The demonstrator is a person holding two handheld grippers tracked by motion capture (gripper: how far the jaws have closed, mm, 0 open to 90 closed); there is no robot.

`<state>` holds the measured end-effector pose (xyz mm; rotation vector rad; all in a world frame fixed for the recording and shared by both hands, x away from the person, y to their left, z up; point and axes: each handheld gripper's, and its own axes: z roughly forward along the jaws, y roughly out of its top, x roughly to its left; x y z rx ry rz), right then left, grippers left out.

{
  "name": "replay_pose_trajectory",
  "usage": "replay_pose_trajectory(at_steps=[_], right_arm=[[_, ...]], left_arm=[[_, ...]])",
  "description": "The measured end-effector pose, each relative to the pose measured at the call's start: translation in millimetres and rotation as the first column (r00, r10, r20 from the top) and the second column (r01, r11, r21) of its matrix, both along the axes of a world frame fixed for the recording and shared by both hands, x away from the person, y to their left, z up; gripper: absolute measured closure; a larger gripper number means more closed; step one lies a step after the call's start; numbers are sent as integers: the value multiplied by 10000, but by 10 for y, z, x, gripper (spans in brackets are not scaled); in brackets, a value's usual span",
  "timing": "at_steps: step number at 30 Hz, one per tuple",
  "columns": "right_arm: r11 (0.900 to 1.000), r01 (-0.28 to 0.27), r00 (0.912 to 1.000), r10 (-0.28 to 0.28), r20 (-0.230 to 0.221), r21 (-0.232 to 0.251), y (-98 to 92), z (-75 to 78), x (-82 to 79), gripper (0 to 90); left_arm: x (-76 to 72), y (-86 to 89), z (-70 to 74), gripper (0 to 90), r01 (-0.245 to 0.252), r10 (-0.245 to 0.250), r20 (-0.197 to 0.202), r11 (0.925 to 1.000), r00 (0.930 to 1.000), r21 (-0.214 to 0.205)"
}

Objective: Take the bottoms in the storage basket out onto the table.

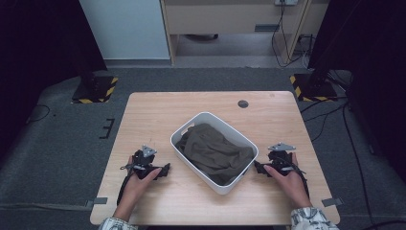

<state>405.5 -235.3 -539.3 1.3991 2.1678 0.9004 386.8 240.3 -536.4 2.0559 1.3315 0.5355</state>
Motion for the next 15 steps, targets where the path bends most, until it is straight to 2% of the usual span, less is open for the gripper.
replay_pose_trajectory(at_steps=[9,11,14,15], right_arm=[[10000,-51,10000,51,-35,-19,-1,1,7,5],[9999,-129,9999,129,-41,10,-8,3,7,9],[9998,-189,9998,189,28,-32,-33,10,3,51],[9998,-221,9998,221,30,-7,-44,22,-2,96]], left_arm=[[-11,-5,3,0,35,-35,-31,10000,10000,8],[-12,2,17,0,226,-225,-113,9997,9997,94],[-12,6,16,8,280,-279,-97,9996,9996,84],[-13,6,16,8,287,-286,-89,9996,9996,83]])
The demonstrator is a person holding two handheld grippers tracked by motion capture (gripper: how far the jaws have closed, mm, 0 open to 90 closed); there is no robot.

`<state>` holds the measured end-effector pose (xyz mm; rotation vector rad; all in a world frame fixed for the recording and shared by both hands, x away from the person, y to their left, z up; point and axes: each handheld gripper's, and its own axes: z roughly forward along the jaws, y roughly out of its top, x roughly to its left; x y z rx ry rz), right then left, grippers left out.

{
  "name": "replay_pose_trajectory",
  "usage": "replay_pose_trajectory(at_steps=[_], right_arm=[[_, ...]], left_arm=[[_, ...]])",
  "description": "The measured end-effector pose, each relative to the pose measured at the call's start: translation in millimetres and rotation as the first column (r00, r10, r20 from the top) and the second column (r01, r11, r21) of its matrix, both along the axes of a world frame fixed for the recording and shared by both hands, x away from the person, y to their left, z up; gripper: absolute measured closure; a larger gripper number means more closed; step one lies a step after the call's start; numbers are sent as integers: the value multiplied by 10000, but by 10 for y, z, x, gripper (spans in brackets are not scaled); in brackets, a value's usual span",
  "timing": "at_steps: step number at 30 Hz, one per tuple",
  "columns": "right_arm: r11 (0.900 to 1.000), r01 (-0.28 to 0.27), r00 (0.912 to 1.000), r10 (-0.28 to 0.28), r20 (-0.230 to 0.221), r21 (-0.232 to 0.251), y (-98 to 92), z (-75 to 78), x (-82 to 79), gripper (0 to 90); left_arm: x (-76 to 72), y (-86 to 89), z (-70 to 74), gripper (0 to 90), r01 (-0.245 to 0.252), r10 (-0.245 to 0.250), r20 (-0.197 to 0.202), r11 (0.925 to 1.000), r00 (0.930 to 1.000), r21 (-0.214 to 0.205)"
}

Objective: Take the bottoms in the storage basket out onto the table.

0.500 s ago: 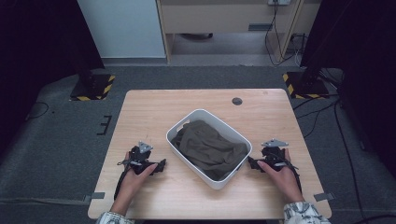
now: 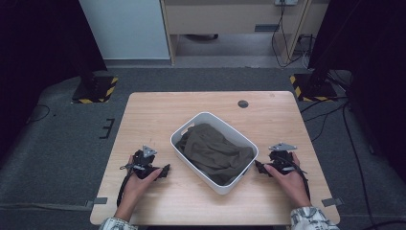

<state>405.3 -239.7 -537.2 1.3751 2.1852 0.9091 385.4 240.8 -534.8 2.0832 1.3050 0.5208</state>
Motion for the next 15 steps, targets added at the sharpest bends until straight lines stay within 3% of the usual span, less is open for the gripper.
replay_pose_trajectory(at_steps=[2,7,11,15], right_arm=[[9997,136,9999,-136,-11,201,-33,25,-10,156],[9991,207,9998,-203,-92,373,-65,72,-44,133],[9987,185,9973,-219,707,481,-95,283,-167,123],[9990,10,9976,-41,696,453,-73,456,-176,128]], left_arm=[[-5,5,0,7,87,-87,-7,10000,10000,16],[-2,-1,-3,0,-105,105,-26,9999,9999,-8],[-7,-4,-6,0,-303,303,6,9995,9995,-13],[-26,17,-21,0,-162,164,170,9998,9997,-102]])
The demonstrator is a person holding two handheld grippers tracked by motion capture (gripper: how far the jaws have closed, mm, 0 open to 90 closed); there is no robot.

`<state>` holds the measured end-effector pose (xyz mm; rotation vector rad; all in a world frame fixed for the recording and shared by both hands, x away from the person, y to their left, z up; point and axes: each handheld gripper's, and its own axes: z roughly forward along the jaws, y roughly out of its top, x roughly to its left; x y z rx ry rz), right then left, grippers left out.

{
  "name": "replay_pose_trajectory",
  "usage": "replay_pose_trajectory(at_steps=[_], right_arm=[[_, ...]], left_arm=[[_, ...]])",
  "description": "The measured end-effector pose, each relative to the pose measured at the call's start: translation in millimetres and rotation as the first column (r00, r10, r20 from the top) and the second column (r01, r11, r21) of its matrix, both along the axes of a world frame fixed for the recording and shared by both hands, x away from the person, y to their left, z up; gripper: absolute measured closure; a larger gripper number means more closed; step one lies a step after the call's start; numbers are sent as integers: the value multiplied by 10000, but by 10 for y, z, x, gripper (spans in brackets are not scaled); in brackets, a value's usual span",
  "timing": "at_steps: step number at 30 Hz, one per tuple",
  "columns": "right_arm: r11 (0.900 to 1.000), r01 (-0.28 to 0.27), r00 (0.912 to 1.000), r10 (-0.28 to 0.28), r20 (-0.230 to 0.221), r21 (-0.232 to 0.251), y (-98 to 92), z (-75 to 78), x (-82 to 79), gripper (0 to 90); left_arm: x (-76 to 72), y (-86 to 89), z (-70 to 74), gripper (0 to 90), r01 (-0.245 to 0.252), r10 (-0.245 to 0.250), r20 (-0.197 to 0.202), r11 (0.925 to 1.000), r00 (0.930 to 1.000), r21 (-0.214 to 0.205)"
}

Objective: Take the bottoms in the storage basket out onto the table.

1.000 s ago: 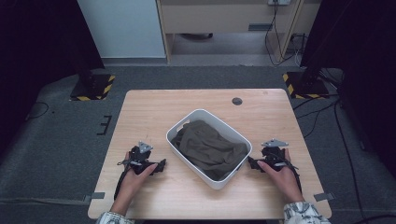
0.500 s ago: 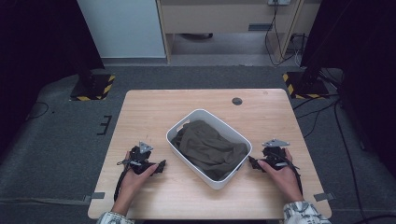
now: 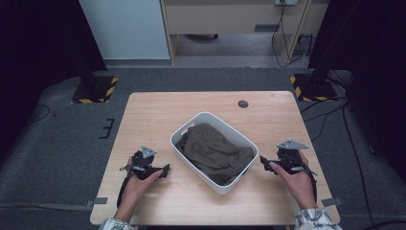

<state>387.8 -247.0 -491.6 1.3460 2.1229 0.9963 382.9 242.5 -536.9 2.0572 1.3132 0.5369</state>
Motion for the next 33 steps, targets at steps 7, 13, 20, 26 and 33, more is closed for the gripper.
replay_pose_trajectory(at_steps=[7,13,20,26,33], right_arm=[[9997,-38,9995,46,300,-245,39,451,108,150],[9976,-650,9966,661,481,-255,205,808,169,137],[9814,-1916,9812,1912,260,139,711,1163,303,132],[9602,-2771,9601,2781,287,-346,1132,1260,384,114],[9509,-3050,9515,3066,260,-524,1424,1285,490,164]], left_arm=[[-7,4,-1,0,-13,13,11,10000,10000,-11],[-6,5,-1,0,2,-2,8,10000,10000,-9],[-10,-2,-1,0,-11,11,-8,10000,10000,-13],[-3,-14,-1,0,-20,19,-8,10000,10000,-32],[-4,-39,-2,0,20,-20,8,10000,10000,-56]])
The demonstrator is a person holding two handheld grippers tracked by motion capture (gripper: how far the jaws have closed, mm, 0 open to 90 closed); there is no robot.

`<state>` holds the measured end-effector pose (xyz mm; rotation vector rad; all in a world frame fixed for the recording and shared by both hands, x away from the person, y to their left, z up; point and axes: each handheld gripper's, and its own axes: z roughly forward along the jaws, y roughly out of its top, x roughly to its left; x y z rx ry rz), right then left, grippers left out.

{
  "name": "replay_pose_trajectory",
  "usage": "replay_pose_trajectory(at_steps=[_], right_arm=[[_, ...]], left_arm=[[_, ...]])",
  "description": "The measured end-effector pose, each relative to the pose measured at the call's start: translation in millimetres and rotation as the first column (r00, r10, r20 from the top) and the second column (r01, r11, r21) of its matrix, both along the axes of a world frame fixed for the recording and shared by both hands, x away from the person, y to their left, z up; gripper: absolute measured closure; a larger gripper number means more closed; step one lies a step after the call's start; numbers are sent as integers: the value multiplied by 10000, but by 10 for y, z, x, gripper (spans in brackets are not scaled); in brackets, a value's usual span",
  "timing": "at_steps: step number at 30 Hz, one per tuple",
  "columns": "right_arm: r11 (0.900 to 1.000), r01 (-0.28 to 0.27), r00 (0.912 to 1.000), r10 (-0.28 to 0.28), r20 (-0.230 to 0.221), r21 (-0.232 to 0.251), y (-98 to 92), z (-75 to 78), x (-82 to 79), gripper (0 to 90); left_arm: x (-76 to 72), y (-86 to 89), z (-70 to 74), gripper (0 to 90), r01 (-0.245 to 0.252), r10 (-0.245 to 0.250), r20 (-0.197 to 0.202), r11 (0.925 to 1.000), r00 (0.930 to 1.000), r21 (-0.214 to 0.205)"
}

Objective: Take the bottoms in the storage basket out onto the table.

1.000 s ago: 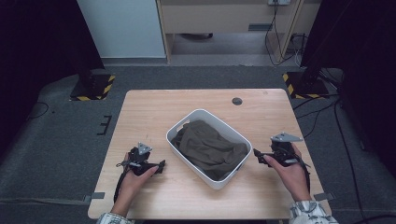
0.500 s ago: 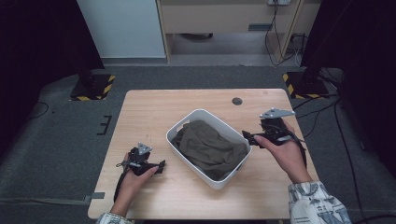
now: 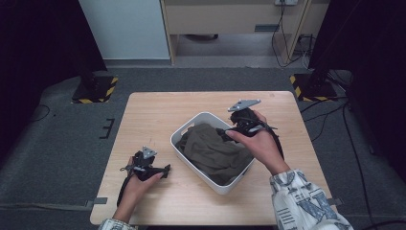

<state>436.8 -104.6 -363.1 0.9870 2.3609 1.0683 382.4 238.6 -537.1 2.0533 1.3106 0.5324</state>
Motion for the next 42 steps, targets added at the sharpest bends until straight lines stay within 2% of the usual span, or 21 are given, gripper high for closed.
replay_pose_trajectory(at_steps=[2,6,14,18,21,32,33,36,38,42], right_arm=[[9999,3,10000,-4,-39,-138,68,-33,21,172],[9991,-373,9991,369,-191,-202,189,-82,45,193],[9972,-657,9976,649,-222,-362,333,-167,80,112],[9947,-988,9946,978,-355,-284,419,-281,74,96],[9913,-1181,9921,1154,-488,-578,493,-390,97,98],[9855,-1412,9873,1331,-873,-946,678,-697,184,91],[9831,-1459,9849,1338,-1097,-1109,696,-752,201,82],[9785,-1494,9822,1303,-1351,-1422,712,-836,228,70],[9776,-1516,9817,1318,-1372,-1460,714,-870,239,70],[9699,-1511,9791,1202,-1641,-1909,745,-1014,269,65]], left_arm=[[2,-14,0,0,8,-8,3,10000,10000,20],[7,-34,1,0,-124,124,-7,9999,9999,25],[5,-38,1,0,-117,117,-8,9999,9999,27],[4,-44,0,0,-107,107,-11,9999,9999,-1],[8,-46,0,0,-77,77,-6,10000,10000,1],[1,-57,2,0,53,-53,-34,10000,10000,31],[1,-60,1,0,76,-76,-25,10000,10000,24],[0,-65,1,0,128,-128,-25,9999,9999,26],[1,-68,1,0,143,-143,-24,9999,9999,24],[1,-73,1,0,192,-192,-20,9998,9998,23]])
